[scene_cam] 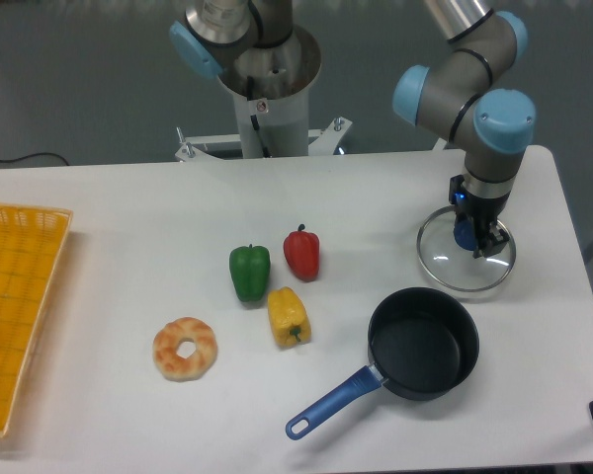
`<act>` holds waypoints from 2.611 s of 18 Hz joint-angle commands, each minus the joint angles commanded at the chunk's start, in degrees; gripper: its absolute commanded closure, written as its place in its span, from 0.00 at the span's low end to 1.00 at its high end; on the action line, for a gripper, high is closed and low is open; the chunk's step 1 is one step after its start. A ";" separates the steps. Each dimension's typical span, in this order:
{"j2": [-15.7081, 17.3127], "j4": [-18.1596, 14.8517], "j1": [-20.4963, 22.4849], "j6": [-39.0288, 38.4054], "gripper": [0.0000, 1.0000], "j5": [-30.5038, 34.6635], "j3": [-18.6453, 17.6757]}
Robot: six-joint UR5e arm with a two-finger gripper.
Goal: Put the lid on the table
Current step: 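Lower the glass lid down onto the table surface, then hold the lid flat on the table, then open the gripper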
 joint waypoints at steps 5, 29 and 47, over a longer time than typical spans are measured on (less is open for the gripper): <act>-0.17 0.00 0.44 0.00 0.46 -1.23 -0.53; -0.79 0.00 1.14 -0.44 0.28 -2.99 -1.67; 1.58 -0.88 0.27 -2.02 0.00 -2.03 2.19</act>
